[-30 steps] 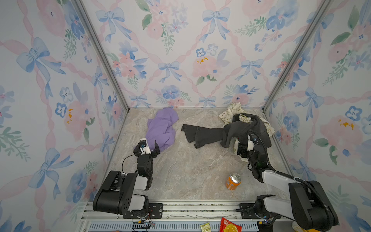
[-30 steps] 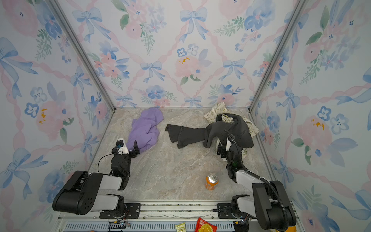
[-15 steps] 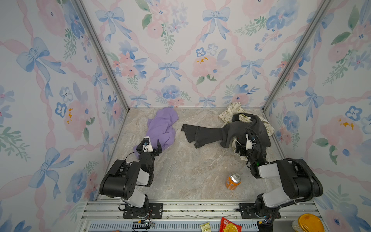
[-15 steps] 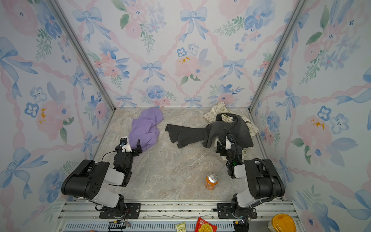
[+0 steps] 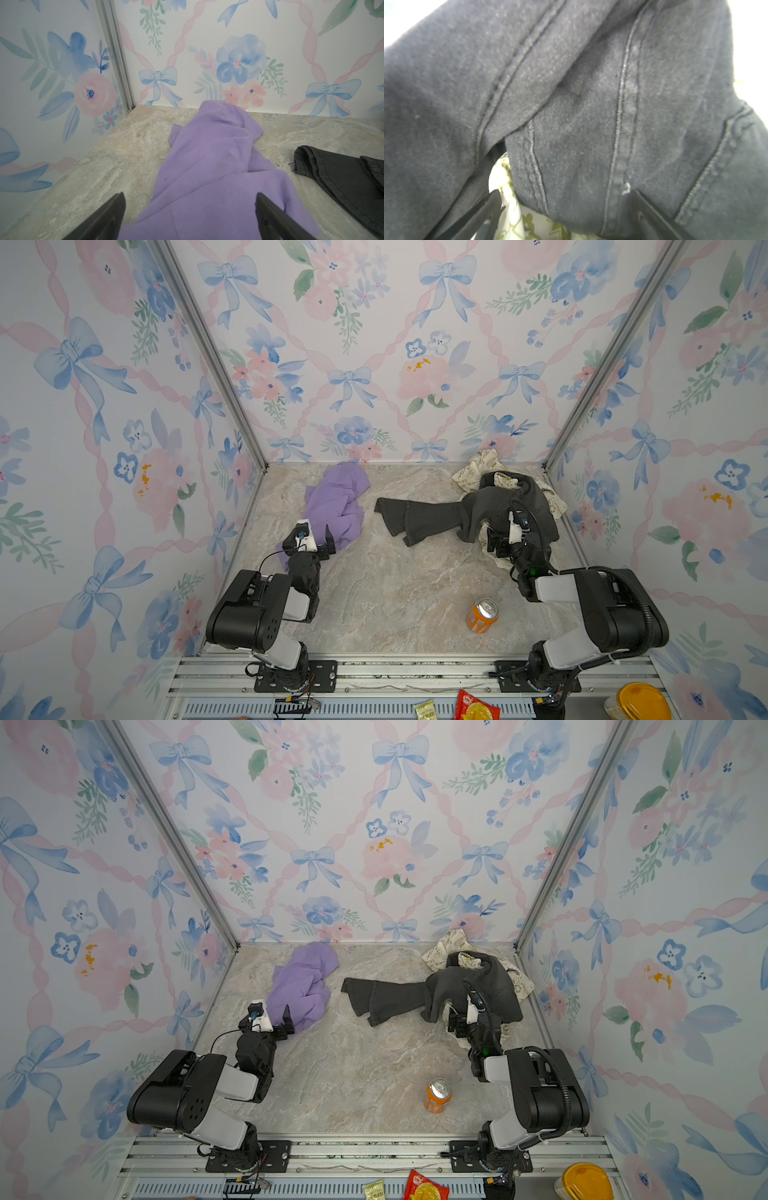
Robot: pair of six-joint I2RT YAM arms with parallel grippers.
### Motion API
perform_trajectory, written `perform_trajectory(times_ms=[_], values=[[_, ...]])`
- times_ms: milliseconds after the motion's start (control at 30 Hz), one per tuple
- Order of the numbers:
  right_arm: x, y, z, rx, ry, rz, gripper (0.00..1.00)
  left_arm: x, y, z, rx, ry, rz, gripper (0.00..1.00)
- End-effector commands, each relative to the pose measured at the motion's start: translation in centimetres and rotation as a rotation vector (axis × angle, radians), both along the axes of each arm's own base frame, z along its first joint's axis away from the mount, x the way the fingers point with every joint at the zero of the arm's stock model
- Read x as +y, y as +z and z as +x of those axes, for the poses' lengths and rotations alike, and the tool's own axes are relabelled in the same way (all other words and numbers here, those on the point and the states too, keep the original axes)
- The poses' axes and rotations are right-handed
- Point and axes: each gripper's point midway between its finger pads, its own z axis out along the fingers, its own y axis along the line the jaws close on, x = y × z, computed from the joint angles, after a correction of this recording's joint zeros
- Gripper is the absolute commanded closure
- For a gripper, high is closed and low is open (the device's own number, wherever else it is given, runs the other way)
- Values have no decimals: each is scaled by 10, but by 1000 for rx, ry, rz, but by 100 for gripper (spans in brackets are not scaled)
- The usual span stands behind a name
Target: Pick out a specific cloth from the pile
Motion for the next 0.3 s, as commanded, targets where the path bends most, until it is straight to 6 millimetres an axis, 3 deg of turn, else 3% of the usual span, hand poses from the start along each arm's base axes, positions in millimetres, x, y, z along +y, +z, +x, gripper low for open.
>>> perform_trajectory(times_ms=[0, 267], values=[[-1, 6, 6, -11, -1, 12, 3, 1, -3, 2, 15, 8, 17, 2], [-1, 6, 6, -10, 0, 14, 3, 0, -3, 2, 15, -1, 17, 2]])
